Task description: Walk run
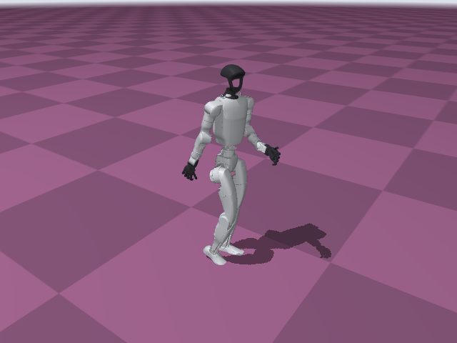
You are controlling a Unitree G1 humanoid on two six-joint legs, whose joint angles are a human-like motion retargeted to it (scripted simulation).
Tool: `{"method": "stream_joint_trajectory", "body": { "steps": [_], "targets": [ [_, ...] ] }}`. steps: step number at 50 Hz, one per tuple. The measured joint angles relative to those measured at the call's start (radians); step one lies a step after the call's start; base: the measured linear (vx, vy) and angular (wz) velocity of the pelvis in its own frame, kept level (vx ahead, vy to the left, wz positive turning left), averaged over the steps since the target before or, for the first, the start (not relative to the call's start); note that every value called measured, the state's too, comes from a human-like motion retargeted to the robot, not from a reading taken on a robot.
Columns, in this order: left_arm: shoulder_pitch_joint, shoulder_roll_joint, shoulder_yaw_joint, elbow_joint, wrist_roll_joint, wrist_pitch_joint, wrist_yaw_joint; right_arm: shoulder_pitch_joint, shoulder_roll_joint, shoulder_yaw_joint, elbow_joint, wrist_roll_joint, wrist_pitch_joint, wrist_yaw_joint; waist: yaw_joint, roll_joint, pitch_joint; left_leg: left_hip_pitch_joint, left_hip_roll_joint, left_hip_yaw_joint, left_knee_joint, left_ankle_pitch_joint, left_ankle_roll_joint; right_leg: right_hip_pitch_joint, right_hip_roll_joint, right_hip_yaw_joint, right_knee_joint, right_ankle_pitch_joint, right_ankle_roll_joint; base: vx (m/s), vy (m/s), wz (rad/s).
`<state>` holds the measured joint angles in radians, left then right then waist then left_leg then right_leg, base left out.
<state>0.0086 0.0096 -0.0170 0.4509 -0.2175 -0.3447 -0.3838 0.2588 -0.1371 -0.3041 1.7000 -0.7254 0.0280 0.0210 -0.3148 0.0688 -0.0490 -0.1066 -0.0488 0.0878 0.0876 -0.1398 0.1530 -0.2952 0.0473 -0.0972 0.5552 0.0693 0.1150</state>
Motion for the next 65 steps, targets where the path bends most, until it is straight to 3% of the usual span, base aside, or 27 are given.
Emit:
{"method": "stream_joint_trajectory", "body": {
  "steps": [3,7,11,15,18,22,25,28,32,40,45,48,50,52,56,58,60,62,65],
  "targets": [
    [-0.006,0.006,-0.012,-0.018,-0.01,-0.002,0.001,0.158,-0.017,-0.023,0.0,-0.014,-0.001,0.054,-0.011,-0.031,0.004,0.066,-0.038,0.006,-0.021,-0.023,-0.007,-0.053,-0.077,0.0,-0.192,0.0,0.016,0.7,-0.26,0.29],
    [-0.008,0.015,-0.017,-0.037,-0.024,-0.003,0.006,0.298,-0.035,-0.049,0.0,-0.057,0.044,0.086,-0.023,-0.055,0.018,0.157,-0.06,0.005,-0.038,-0.055,-0.026,-0.118,-0.133,-0.002,-0.399,-0.101,-0.002,0.65,-0.29,0.15],
    [0.001,0.013,-0.021,-0.037,-0.046,-0.001,0.006,0.34,-0.043,-0.074,0.0,-0.066,0.074,0.113,-0.044,-0.035,0.018,0.213,-0.026,0.007,-0.03,-0.057,-0.062,-0.14,-0.12,0.001,-0.56,-0.198,-0.026,0.66,-0.32,0.22],
    [0.018,0.012,-0.02,-0.024,-0.048,-0.002,-0.002,0.292,-0.039,-0.081,0.0,0.0,0.086,0.1,-0.076,-0.019,-0.007,0.243,0.001,-0.013,0.012,0.015,-0.12,-0.124,-0.105,-0.042,-0.52,-0.223,-0.075,0.76,-0.41,0.43],
    [0.04,0.001,-0.015,-0.008,-0.037,-0.001,-0.009,0.19,-0.027,-0.064,0.0,0.079,0.068,0.063,-0.092,-0.014,-0.037,0.245,0.025,-0.027,0.067,0.174,-0.184,-0.09,-0.087,-0.008,-0.514,-0.16,-0.078,0.88,-0.5,0.38],
    [0.061,-0.011,-0.017,-0.003,-0.033,-0.003,-0.011,-0.024,-0.001,-0.041,0.0,0.162,0.006,-0.004,-0.102,-0.06,-0.058,0.191,0.006,-0.044,0.291,0.496,-0.288,-0.02,-0.122,-0.002,-0.497,-0.11,-0.058,0.74,-0.43,0.16],
    [0.059,-0.01,-0.01,-0.007,-0.026,-0.005,-0.005,-0.226,0.018,-0.005,-0.01,0.208,-0.035,-0.046,-0.079,-0.12,-0.067,0.072,-0.022,-0.001,0.571,0.663,-0.285,0.037,-0.141,0.053,-0.491,-0.065,-0.088,0.66,-0.43,-0.27],
    [0.047,-0.017,0.006,0.002,-0.018,-0.006,-0.014,-0.418,0.046,-0.002,-0.088,0.216,-0.029,-0.061,-0.081,-0.135,-0.063,-0.059,0.0,0.014,0.743,0.521,-0.233,0.089,-0.137,0.03,-0.488,-0.058,-0.138,0.63,-0.41,0.02],
    [0.058,-0.028,0.017,0.006,-0.025,-0.008,-0.007,-0.638,0.094,-0.035,-0.205,0.204,-0.044,-0.077,-0.031,-0.155,-0.053,-0.225,-0.015,0.036,0.761,0.293,-0.154,0.16,-0.108,0.036,-0.504,-0.058,-0.165,0.55,-0.32,-0.65],
    [0.077,-0.024,0.028,0.001,-0.005,-0.012,-0.031,-0.965,0.124,0.009,-0.363,0.274,-0.088,-0.159,0.077,-0.127,-0.007,-0.351,-0.021,0.087,0.189,0.086,-0.104,0.309,0.006,0.024,-0.531,-0.095,-0.186,0.63,-0.29,-0.6],
    [0.077,-0.021,0.032,0.0,-0.001,-0.011,-0.033,-1.046,0.122,0.025,-0.394,0.254,-0.103,-0.228,0.111,-0.117,0.001,-0.35,-0.049,0.202,-0.075,-0.108,-0.177,0.39,0.05,0.006,-0.52,-0.126,-0.234,0.75,-0.22,-0.36],
    [0.075,-0.025,0.037,0.006,0.001,-0.006,-0.034,-1.021,0.121,0.023,-0.396,0.24,-0.117,-0.221,0.128,-0.113,-0.007,-0.332,-0.048,0.193,-0.025,-0.14,-0.143,0.426,0.066,0.009,-0.486,-0.108,-0.225,0.92,-0.16,-0.36],
    [0.07,-0.028,0.044,0.016,0.006,-0.005,-0.033,-0.975,0.117,0.015,-0.386,0.22,-0.128,-0.204,0.149,-0.117,-0.018,-0.333,-0.057,0.156,0.005,-0.091,-0.105,0.439,0.061,0.02,-0.449,-0.057,-0.187,0.98,-0.12,-0.49],
    [0.073,-0.033,0.045,0.023,0.005,-0.004,-0.028,-0.905,0.11,0.014,-0.358,0.205,-0.126,-0.18,0.161,-0.117,-0.031,-0.312,-0.074,0.107,0.011,-0.044,-0.089,0.447,0.053,0.016,-0.4,0.049,-0.11,0.89,-0.08,-0.49],
    [0.075,-0.028,0.043,0.023,-0.004,-0.002,-0.026,-0.72,0.093,0.038,-0.258,0.177,-0.105,-0.125,0.151,-0.077,-0.042,-0.257,-0.02,0.118,0.041,0.025,-0.115,0.416,0.093,0.02,-0.221,0.331,0.114,1.01,-0.11,-0.13],
    [0.064,-0.015,0.036,0.018,-0.005,-0.003,-0.028,-0.622,0.08,0.041,-0.186,0.156,-0.092,-0.111,0.126,-0.04,-0.035,-0.234,0.029,0.07,0.062,0.049,-0.092,0.344,0.167,0.011,-0.085,0.425,0.147,0.75,-0.31,0.5],
    [0.047,-0.009,0.029,0.017,-0.003,-0.003,-0.027,-0.52,0.052,0.04,-0.108,0.135,-0.067,-0.101,0.105,-0.014,-0.017,-0.188,0.035,0.04,0.068,0.057,-0.044,0.262,0.215,0.069,0.078,0.341,0.146,0.86,-0.04,0.58],
    [0.025,-0.008,0.023,0.021,-0.003,0.0,-0.024,-0.414,0.024,0.049,-0.033,0.134,-0.036,-0.098,0.095,0.004,0.001,-0.132,0.028,0.043,0.052,0.044,-0.016,0.178,0.168,0.071,0.197,0.182,0.12,0.82,0.12,0.36],
    [0.004,-0.001,0.012,0.016,-0.005,0.002,-0.015,-0.212,0.008,0.066,0.0,0.135,0.02,-0.072,0.073,0.016,0.014,-0.06,0.035,0.043,0.018,0.028,-0.02,0.077,0.092,0.027,0.205,0.01,0.01,0.75,-0.12,0.46]
  ]
}}
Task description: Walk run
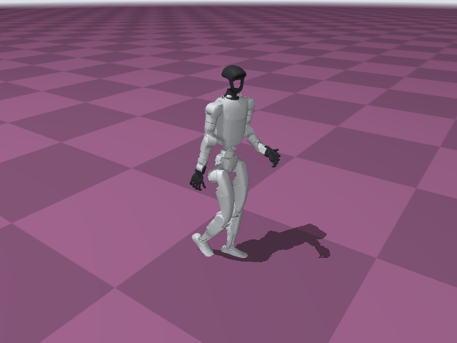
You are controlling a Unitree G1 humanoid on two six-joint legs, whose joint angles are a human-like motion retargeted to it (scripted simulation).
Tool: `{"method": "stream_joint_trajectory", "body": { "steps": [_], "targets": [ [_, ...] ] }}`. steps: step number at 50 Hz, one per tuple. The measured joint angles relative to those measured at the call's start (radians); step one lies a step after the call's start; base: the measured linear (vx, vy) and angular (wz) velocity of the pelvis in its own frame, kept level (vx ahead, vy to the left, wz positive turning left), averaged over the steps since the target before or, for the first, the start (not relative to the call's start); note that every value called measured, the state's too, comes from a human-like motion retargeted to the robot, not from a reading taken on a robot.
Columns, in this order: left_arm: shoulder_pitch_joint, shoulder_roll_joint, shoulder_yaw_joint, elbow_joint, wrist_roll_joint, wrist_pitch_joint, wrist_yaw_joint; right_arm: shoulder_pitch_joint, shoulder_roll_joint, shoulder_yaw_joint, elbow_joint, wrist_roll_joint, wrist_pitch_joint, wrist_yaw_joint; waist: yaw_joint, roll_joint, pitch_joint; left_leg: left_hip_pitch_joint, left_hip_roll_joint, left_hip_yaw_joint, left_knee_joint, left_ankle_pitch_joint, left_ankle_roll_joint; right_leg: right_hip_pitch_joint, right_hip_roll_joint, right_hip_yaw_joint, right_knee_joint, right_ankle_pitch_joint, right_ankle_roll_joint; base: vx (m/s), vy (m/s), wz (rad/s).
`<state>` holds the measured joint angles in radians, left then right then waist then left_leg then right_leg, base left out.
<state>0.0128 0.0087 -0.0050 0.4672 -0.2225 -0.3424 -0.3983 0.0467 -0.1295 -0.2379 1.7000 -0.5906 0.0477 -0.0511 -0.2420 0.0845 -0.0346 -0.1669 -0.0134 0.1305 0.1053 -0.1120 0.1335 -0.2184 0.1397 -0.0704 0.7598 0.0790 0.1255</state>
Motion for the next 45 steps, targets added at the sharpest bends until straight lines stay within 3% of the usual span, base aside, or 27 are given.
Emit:
{"method": "stream_joint_trajectory", "body": {
  "steps": [8,13,15,17,20,22,25,27,28,30,35,38,42,45],
  "targets": [
    [-0.019,0.022,-0.023,-0.041,-0.013,-0.003,0.001,0.446,-0.005,-0.068,0.0,-0.147,0.022,0.167,-0.068,-0.057,0.024,0.16,-0.078,-0.061,-0.05,-0.059,-0.018,-0.144,-0.209,-0.061,-0.48,-0.106,-0.007,0.69,-0.24,0.5],
    [-0.01,0.032,-0.024,-0.048,-0.023,-0.005,0.014,0.538,-0.011,-0.108,0.0,-0.18,0.052,0.191,-0.075,-0.06,0.028,0.251,-0.071,-0.061,-0.058,-0.084,-0.049,-0.198,-0.208,-0.052,-0.766,-0.214,-0.011,0.72,-0.3,0.01],
    [-0.002,0.03,-0.023,-0.046,-0.028,-0.007,0.014,0.53,-0.016,-0.112,0.0,-0.162,0.061,0.198,-0.079,-0.05,0.02,0.271,-0.059,-0.054,-0.047,-0.076,-0.072,-0.195,-0.196,-0.075,-0.8,-0.227,-0.01,0.71,-0.27,-0.07],
    [0.007,0.026,-0.026,-0.042,-0.033,-0.008,0.01,0.496,-0.018,-0.113,0.0,-0.134,0.063,0.195,-0.092,-0.041,0.005,0.284,-0.051,-0.065,-0.025,-0.045,-0.107,-0.188,-0.187,-0.079,-0.753,-0.266,-0.05,0.82,-0.32,0.36],
    [0.027,0.016,-0.033,-0.032,-0.032,-0.007,0.0,0.413,-0.013,-0.111,0.0,-0.087,0.039,0.162,-0.146,-0.021,-0.019,0.294,-0.026,-0.121,0.024,0.063,-0.177,-0.169,-0.182,-0.086,-0.722,-0.259,-0.068,0.84,-0.36,0.79],
    [0.038,0.008,-0.029,-0.028,-0.028,-0.006,-0.006,0.327,-0.011,-0.098,0.0,-0.051,0.013,0.133,-0.131,-0.026,-0.049,0.286,-0.022,-0.12,0.077,0.195,-0.244,-0.144,-0.165,-0.063,-0.721,-0.233,-0.081,0.73,-0.33,0.09],
    [0.052,-0.003,-0.029,-0.025,-0.017,-0.01,-0.014,0.172,-0.002,-0.079,0.0,-0.001,-0.024,0.085,-0.139,-0.063,-0.066,0.248,-0.067,-0.167,0.258,0.427,-0.363,-0.097,-0.2,-0.055,-0.699,-0.186,-0.062,0.78,-0.39,0.2],
    [0.049,-0.011,-0.024,-0.025,-0.02,-0.007,-0.006,0.04,0.001,-0.054,-0.005,0.028,-0.037,0.064,-0.128,-0.11,-0.078,0.174,-0.106,-0.109,0.436,0.548,-0.395,-0.067,-0.242,-0.015,-0.681,-0.149,-0.068,0.72,-0.33,-0.24],
    [0.05,-0.011,-0.023,-0.026,-0.023,-0.008,-0.002,-0.02,0.007,-0.047,-0.022,0.035,-0.036,0.055,-0.127,-0.123,-0.079,0.131,-0.101,-0.1,0.533,0.593,-0.395,-0.05,-0.242,-0.003,-0.676,-0.118,-0.108,0.69,-0.37,-0.16],
    [0.051,-0.016,-0.019,-0.027,-0.027,-0.009,-0.006,-0.14,0.021,-0.054,-0.065,0.034,-0.028,0.034,-0.13,-0.134,-0.078,0.041,-0.098,-0.111,0.681,0.546,-0.357,-0.014,-0.236,-0.001,-0.677,-0.07,-0.18,0.69,-0.39,0.03],
    [0.059,-0.024,-0.009,-0.022,-0.025,-0.008,-0.011,-0.395,0.065,-0.111,-0.212,0.017,-0.046,-0.006,-0.098,-0.155,-0.063,-0.17,-0.034,-0.017,0.767,0.252,-0.183,0.078,-0.204,0.009,-0.693,-0.088,-0.218,0.58,-0.31,-0.28],
    [0.077,-0.021,-0.009,-0.03,-0.015,-0.013,-0.016,-0.525,0.081,-0.089,-0.277,0.069,-0.077,-0.018,-0.062,-0.156,-0.049,-0.238,-0.036,-0.001,0.587,0.151,-0.155,0.13,-0.168,0.029,-0.705,-0.107,-0.23,0.62,-0.27,-0.57],
    [0.086,-0.02,-0.008,-0.032,-0.008,-0.013,-0.042,-0.666,0.083,-0.072,-0.352,0.105,-0.101,-0.041,-0.013,-0.124,-0.02,-0.28,-0.02,0.033,0.262,0.117,-0.116,0.207,-0.092,0.043,-0.725,-0.14,-0.258,0.65,-0.22,-0.43],
    [0.087,-0.019,-0.009,-0.028,0.0,-0.014,-0.046,-0.733,0.076,-0.06,-0.395,0.093,-0.117,-0.079,0.009,-0.116,-0.007,-0.299,-0.032,0.076,0.052,-0.007,-0.091,0.262,-0.06,0.04,-0.732,-0.16,-0.277,0.68,-0.2,-0.22]
  ]
}}
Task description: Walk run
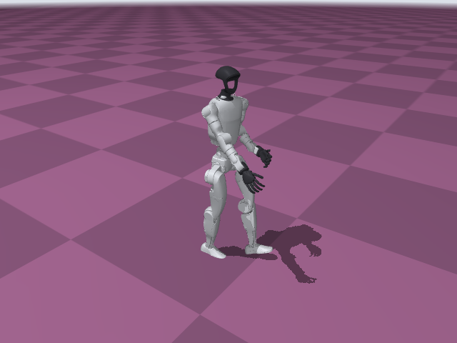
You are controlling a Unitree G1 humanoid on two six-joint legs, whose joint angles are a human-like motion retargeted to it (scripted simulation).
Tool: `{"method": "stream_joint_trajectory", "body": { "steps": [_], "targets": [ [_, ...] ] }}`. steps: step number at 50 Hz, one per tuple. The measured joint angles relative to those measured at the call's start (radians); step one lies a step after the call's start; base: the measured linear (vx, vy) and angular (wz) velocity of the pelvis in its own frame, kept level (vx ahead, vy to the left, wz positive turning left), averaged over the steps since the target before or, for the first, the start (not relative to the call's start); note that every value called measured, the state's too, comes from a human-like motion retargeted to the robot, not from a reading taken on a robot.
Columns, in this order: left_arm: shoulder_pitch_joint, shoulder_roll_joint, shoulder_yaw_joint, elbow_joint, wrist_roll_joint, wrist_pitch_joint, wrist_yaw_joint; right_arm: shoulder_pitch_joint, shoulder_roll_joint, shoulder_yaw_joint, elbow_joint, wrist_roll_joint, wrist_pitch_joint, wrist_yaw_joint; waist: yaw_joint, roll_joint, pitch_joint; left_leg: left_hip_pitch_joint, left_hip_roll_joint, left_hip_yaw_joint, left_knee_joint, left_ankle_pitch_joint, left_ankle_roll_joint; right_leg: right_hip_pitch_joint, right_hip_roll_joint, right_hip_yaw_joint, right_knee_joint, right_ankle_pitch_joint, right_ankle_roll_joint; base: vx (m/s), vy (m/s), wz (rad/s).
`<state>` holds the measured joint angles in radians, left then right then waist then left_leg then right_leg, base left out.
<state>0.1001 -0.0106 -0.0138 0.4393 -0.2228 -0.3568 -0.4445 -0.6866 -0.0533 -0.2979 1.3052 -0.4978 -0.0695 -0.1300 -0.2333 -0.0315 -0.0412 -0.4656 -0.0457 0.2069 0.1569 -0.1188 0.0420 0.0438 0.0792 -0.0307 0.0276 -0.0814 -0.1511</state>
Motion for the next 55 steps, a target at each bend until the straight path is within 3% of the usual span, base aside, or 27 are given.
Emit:
{"method": "stream_joint_trajectory", "body": {
  "steps": [4,7,8,11,15,17,20,25,32,35,38,40,44,48,49,50,52,53,55],
  "targets": [
    [0.007,-0.001,0.004,0.005,0.006,0.001,0.0,-0.025,0.002,0.016,-0.018,-0.019,-0.009,-0.053,0.016,-0.01,0.004,0.017,-0.044,0.003,-0.152,-0.125,-0.071,0.064,0.022,-0.015,0.017,-0.015,-0.021,0.78,-0.19,-0.19],
    [0.0,-0.003,0.014,0.023,-0.005,0.01,-0.012,0.008,0.002,0.013,-0.007,-0.037,-0.028,-0.049,0.044,-0.01,-0.003,0.039,-0.016,0.054,-0.079,-0.207,-0.066,0.088,0.044,-0.001,0.064,0.029,0.0,0.92,-0.14,-0.51],
    [-0.001,-0.006,0.017,0.031,-0.009,0.011,-0.015,0.03,0.003,0.008,0.004,-0.046,-0.029,-0.04,0.064,-0.012,-0.007,0.044,-0.016,0.048,-0.076,-0.17,-0.06,0.095,0.046,0.01,0.086,0.065,0.017,0.98,-0.1,-0.61],
    [0.001,-0.008,0.016,0.042,-0.014,0.016,-0.013,0.125,0.0,0.003,0.054,-0.068,-0.026,-0.004,0.064,-0.008,-0.027,0.082,-0.044,-0.042,-0.068,-0.116,-0.039,0.099,0.046,-0.018,0.171,0.247,0.096,0.96,-0.08,-0.12],
    [-0.019,0.002,0.007,0.047,-0.006,0.018,-0.007,0.284,-0.012,0.002,0.181,-0.082,-0.003,0.025,0.051,0.036,-0.028,0.134,0.009,-0.051,-0.028,-0.073,-0.075,0.038,0.077,-0.08,0.4,0.513,0.258,0.92,-0.06,0.15],
    [-0.034,0.01,-0.001,0.045,-0.006,0.016,-0.006,0.366,-0.028,0.018,0.263,-0.086,0.019,0.049,0.054,0.063,-0.022,0.17,0.037,-0.071,-0.018,-0.043,-0.049,-0.031,0.087,-0.104,0.552,0.558,0.295,0.9,-0.09,0.02],
    [-0.064,0.016,-0.004,0.047,-0.01,0.018,-0.003,0.505,-0.052,0.036,0.358,-0.118,0.061,0.091,0.052,0.082,-0.014,0.221,0.047,-0.077,-0.017,0.021,0.067,-0.153,0.064,-0.108,0.725,0.39,0.269,0.72,-0.07,0.06],
    [-0.091,0.027,-0.012,0.031,-0.015,0.014,0.021,0.788,-0.067,0.066,0.395,-0.163,0.084,0.165,-0.024,0.096,0.009,0.321,0.041,-0.091,-0.048,-0.001,0.062,-0.313,0.023,-0.06,0.663,0.16,0.259,0.73,-0.12,0.65],
    [-0.1,0.053,-0.023,-0.008,-0.017,0.01,0.028,1.131,-0.061,0.019,0.395,-0.252,0.077,0.269,-0.091,0.049,0.037,0.477,-0.033,-0.133,-0.094,-0.056,0.042,-0.419,-0.149,-0.087,0.188,0.029,0.251,0.69,-0.21,0.42],
    [-0.097,0.061,-0.021,-0.014,-0.022,0.009,0.028,1.208,-0.059,-0.006,0.395,-0.27,0.112,0.299,-0.094,0.04,0.044,0.538,-0.036,-0.135,-0.102,-0.084,0.022,-0.452,-0.149,-0.062,-0.003,-0.048,0.28,0.73,-0.27,-0.03],
    [-0.088,0.058,-0.02,-0.015,-0.029,0.007,0.032,1.229,-0.062,-0.016,0.395,-0.252,0.143,0.332,-0.092,0.049,0.042,0.573,-0.027,-0.131,-0.083,-0.098,0.001,-0.453,-0.137,-0.12,-0.064,-0.071,0.271,0.77,-0.29,-0.09],
    [-0.081,0.053,-0.02,-0.009,-0.034,0.005,0.032,1.211,-0.063,-0.02,0.395,-0.224,0.159,0.347,-0.107,0.059,0.034,0.582,-0.02,-0.143,-0.06,-0.078,-0.023,-0.452,-0.118,-0.105,-0.014,-0.122,0.201,0.77,-0.29,0.43],
    [-0.058,0.029,-0.023,0.01,-0.038,0.008,0.027,1.112,-0.056,-0.027,0.395,-0.154,0.137,0.311,-0.158,0.087,0.005,0.586,0.013,-0.201,0.014,0.076,-0.123,-0.428,-0.097,-0.076,0.033,-0.098,0.175,0.83,-0.33,0.64],
    [-0.029,0.011,-0.024,0.014,-0.026,0.001,0.019,0.929,-0.053,0.001,0.395,-0.079,0.081,0.232,-0.169,0.069,-0.028,0.556,-0.007,-0.255,0.187,0.357,-0.285,-0.378,-0.115,-0.072,0.059,-0.029,0.184,0.82,-0.35,0.21],
    [-0.026,0.007,-0.023,0.012,-0.026,0.001,0.019,0.871,-0.056,0.013,0.388,-0.066,0.07,0.213,-0.168,0.047,-0.039,0.534,-0.038,-0.234,0.248,0.43,-0.301,-0.368,-0.147,-0.055,0.068,0.007,0.188,0.7,-0.1,-0.06],
    [-0.024,0.002,-0.021,0.01,-0.028,0.002,0.02,0.812,-0.061,0.027,0.378,-0.055,0.061,0.194,-0.165,0.021,-0.051,0.507,-0.078,-0.198,0.311,0.502,-0.304,-0.361,-0.187,-0.031,0.079,0.048,0.192,0.67,-0.06,-0.17],
    [-0.027,0.005,-0.015,0.005,-0.03,0.0,0.017,0.692,-0.057,0.043,0.343,-0.051,0.061,0.156,-0.16,-0.008,-0.062,0.427,-0.106,-0.176,0.475,0.573,-0.304,-0.344,-0.212,-0.004,0.085,0.144,0.129,0.67,-0.25,-0.31],
    [-0.024,0.006,-0.009,0.004,-0.028,-0.001,0.013,0.635,-0.051,0.047,0.325,-0.056,0.064,0.137,-0.154,-0.011,-0.063,0.387,-0.103,-0.191,0.55,0.561,-0.304,-0.323,-0.196,-0.005,0.089,0.125,0.094,0.69,-0.46,-0.36],
    [-0.023,0.007,-0.001,0.007,-0.025,-0.001,0.007,0.522,-0.039,0.04,0.286,-0.074,0.074,0.107,-0.156,-0.014,-0.051,0.304,-0.045,-0.185,0.684,0.427,-0.25,-0.281,-0.165,-0.027,0.085,0.109,0.054,0.66,-0.49,-0.13]
  ]
}}
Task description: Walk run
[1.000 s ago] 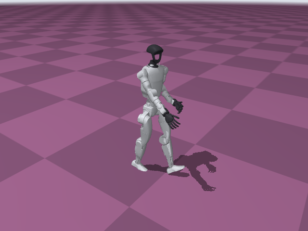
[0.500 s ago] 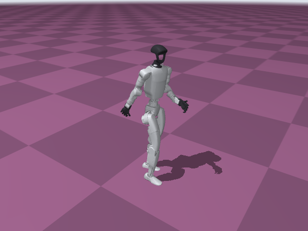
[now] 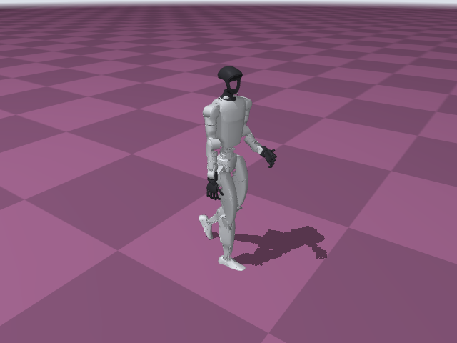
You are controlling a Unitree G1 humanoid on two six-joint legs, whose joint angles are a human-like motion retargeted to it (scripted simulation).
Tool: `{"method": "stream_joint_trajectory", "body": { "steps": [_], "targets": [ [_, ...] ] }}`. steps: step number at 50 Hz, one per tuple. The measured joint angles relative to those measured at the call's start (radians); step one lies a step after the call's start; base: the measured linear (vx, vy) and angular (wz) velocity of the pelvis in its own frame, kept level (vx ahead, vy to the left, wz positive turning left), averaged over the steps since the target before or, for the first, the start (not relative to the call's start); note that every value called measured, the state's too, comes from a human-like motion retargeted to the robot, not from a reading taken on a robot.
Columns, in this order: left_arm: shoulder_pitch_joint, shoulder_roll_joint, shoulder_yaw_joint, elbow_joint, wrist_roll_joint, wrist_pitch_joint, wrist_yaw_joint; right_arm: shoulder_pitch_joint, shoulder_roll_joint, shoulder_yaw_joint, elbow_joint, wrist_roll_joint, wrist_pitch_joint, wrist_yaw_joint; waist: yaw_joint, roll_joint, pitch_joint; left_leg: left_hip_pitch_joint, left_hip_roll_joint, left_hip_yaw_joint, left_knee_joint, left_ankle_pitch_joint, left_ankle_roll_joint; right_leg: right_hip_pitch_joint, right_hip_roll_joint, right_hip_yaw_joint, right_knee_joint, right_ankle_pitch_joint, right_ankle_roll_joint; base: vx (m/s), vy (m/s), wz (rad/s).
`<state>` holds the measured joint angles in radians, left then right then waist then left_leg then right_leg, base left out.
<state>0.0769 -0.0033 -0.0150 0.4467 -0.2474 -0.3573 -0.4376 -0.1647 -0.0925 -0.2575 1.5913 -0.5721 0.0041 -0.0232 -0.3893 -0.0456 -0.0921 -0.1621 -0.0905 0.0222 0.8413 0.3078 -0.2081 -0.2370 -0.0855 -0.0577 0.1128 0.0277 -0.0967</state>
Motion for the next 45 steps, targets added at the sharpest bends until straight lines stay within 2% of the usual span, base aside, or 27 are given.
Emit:
{"method": "stream_joint_trajectory", "body": {
  "steps": [3,5,8,13,18,20,23,25,28,30,31,34,36,39,42,45],
  "targets": [
    [-0.002,-0.007,0.004,0.009,-0.006,0.009,0.017,-0.149,0.012,-0.037,-0.071,-0.036,0.005,-0.028,0.021,-0.01,0.008,-0.115,0.071,0.094,0.025,-0.185,0.16,0.058,0.02,0.012,-0.011,-0.025,-0.015,0.58,-0.25,-0.35],
    [0.007,-0.007,0.001,0.004,-0.004,0.005,0.029,-0.236,0.021,-0.04,-0.108,-0.022,-0.011,-0.049,0.047,-0.019,0.013,-0.174,0.083,0.131,-0.05,-0.278,0.207,0.092,0.033,0.028,-0.025,-0.033,-0.021,0.55,-0.18,-0.58],
    [0.015,-0.001,0.002,-0.008,0.014,0.0,0.011,-0.349,0.024,-0.026,-0.156,0.036,-0.037,-0.063,0.092,-0.011,0.03,-0.23,0.071,0.118,-0.259,-0.318,0.22,0.147,0.075,0.039,-0.05,-0.049,-0.036,0.58,-0.19,-0.42],
    [0.009,0.001,-0.004,-0.003,0.026,0.0,-0.01,-0.463,0.01,-0.026,-0.248,0.071,-0.074,-0.045,0.129,0.011,0.061,-0.286,0.082,0.189,-0.607,-0.406,0.285,0.239,0.131,0.015,-0.077,-0.092,-0.053,0.64,-0.14,0.04],
    [0.01,-0.008,-0.003,0.002,0.036,0.004,-0.01,-0.46,-0.005,-0.025,-0.29,0.064,-0.11,-0.098,0.139,0.011,0.062,-0.276,0.053,0.345,-0.804,-0.533,0.238,0.316,0.156,-0.038,-0.071,-0.126,-0.063,0.75,-0.09,0.29],
    [0.024,-0.017,-0.006,-0.003,0.038,0.006,-0.009,-0.43,-0.01,-0.021,-0.278,0.062,-0.113,-0.11,0.152,0.006,0.051,-0.236,0.052,0.397,-0.792,-0.56,0.273,0.344,0.159,-0.046,-0.054,-0.117,-0.054,0.88,-0.05,0.13],
    [0.017,-0.022,-0.003,0.012,0.036,0.009,-0.02,-0.343,-0.027,-0.039,-0.236,0.035,-0.118,-0.081,0.188,0.009,0.029,-0.236,0.027,0.322,-0.766,-0.511,0.315,0.358,0.161,-0.052,0.004,-0.045,0.0,0.94,-0.01,0.01],
    [0.023,-0.028,-0.001,0.016,0.037,0.01,-0.024,-0.272,-0.03,-0.047,-0.185,0.01,-0.109,-0.057,0.194,0.014,0.014,-0.218,0.008,0.261,-0.762,-0.469,0.316,0.363,0.16,-0.076,0.062,0.061,0.048,0.88,0.01,0.25],
    [0.023,-0.031,-0.003,0.021,0.032,0.015,-0.024,-0.158,-0.041,-0.061,-0.063,-0.031,-0.087,-0.046,0.195,0.046,0.01,-0.182,0.028,0.239,-0.738,-0.426,0.303,0.34,0.17,-0.121,0.215,0.253,0.202,0.88,0.04,0.5],
    [0.02,-0.028,-0.007,0.02,0.028,0.017,-0.018,-0.088,-0.056,-0.058,0.042,-0.052,-0.066,-0.034,0.196,0.076,0.004,-0.157,0.034,0.183,-0.724,-0.42,0.326,0.295,0.162,-0.164,0.362,0.308,0.323,0.8,0.0,0.44],
    [0.015,-0.026,-0.005,0.018,0.028,0.016,-0.016,-0.054,-0.065,-0.049,0.082,-0.063,-0.042,-0.01,0.209,0.09,0.003,-0.145,0.048,0.17,-0.717,-0.423,0.338,0.259,0.174,-0.148,0.434,0.295,0.344,0.96,-0.04,0.14],
    [-0.01,-0.025,0.002,0.022,0.024,0.02,-0.013,0.086,-0.073,-0.029,0.109,-0.091,0.044,0.07,0.223,0.12,0.015,-0.098,0.058,0.144,-0.7,-0.432,0.374,0.148,0.225,-0.023,0.596,0.178,0.357,0.78,0.02,0.38],
    [-0.015,-0.027,0.001,0.019,0.021,0.021,-0.002,0.186,-0.064,-0.023,0.109,-0.094,0.049,0.096,0.211,0.137,0.021,-0.058,0.051,0.122,-0.707,-0.44,0.386,0.095,0.236,0.026,0.617,0.095,0.353,0.73,0.07,0.95],
    [-0.013,-0.026,-0.008,0.003,0.017,0.016,0.012,0.322,-0.031,-0.027,0.109,-0.074,-0.004,0.111,0.161,0.15,0.026,-0.003,0.027,0.073,-0.722,-0.448,0.392,0.029,0.168,0.015,0.537,0.001,0.326,0.62,0.01,1.52],
    [-0.017,-0.023,-0.004,-0.01,0.013,0.018,0.006,0.433,0.011,-0.038,0.109,-0.055,-0.062,0.125,0.118,0.14,0.032,0.044,-0.016,0.015,-0.729,-0.455,0.398,-0.015,0.062,-0.02,0.355,-0.011,0.315,0.72,-0.12,1.41],
    [-0.019,-0.015,0.003,-0.018,0.013,0.018,0.009,0.501,0.032,-0.024,0.109,-0.067,-0.076,0.191,0.107,0.102,0.045,0.096,-0.066,-0.018,-0.728,-0.469,0.402,-0.053,0.017,0.061,0.16,-0.032,0.313,0.45,-0.14,0.94]
  ]
}}
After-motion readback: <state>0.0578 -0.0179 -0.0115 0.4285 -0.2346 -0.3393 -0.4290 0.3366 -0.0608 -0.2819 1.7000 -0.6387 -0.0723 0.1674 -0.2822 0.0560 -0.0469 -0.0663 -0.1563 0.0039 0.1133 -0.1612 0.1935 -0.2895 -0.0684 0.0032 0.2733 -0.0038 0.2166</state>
